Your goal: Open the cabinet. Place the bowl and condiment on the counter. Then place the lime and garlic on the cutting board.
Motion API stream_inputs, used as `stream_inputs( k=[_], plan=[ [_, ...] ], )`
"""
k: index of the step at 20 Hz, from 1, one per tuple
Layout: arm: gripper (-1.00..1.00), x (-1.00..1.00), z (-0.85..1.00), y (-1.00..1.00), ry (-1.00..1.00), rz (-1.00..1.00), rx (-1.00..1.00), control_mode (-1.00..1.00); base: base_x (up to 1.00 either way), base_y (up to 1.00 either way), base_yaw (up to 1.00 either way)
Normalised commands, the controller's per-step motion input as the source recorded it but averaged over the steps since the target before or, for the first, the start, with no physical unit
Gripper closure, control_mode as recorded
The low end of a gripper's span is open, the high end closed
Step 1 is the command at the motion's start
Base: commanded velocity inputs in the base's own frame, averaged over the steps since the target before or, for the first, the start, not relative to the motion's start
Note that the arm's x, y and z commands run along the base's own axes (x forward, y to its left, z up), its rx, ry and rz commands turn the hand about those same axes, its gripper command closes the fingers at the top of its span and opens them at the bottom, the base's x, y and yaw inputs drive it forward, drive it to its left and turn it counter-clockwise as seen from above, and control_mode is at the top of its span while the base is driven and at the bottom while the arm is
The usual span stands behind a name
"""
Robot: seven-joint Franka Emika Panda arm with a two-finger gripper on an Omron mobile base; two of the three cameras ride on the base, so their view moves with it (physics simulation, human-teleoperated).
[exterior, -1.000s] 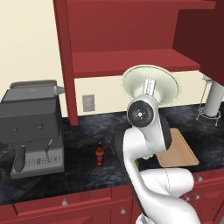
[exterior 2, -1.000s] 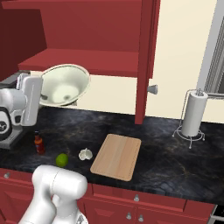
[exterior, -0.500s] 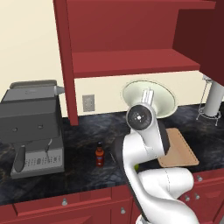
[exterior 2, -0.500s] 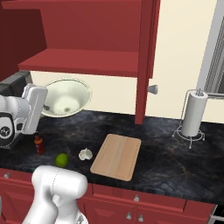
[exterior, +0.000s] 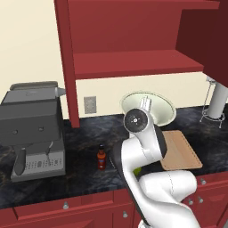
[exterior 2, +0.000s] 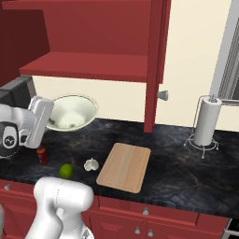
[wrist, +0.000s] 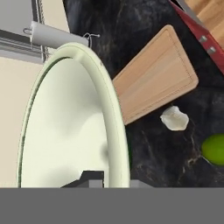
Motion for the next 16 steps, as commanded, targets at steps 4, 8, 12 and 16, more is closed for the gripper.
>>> stream_inputs(
  k=[4,8,12,16],
  plan=[
    [1.00,0.24,-0.50,0.00,0.00,0.00,0.00,-1.00,0.00,0.00,0.00],
    [1.00,0.37,-0.44,0.00,-0.04,0.00,0.00,-1.00,0.00,0.00,0.00],
    [1.00,0.45,-0.38,0.00,-0.03,0.00,0.00,-1.00,0.00,0.00,0.00],
    [1.00,0.45,-0.35,0.00,0.00,0.00,0.00,-1.00,0.00,0.00,0.00]
  ],
)
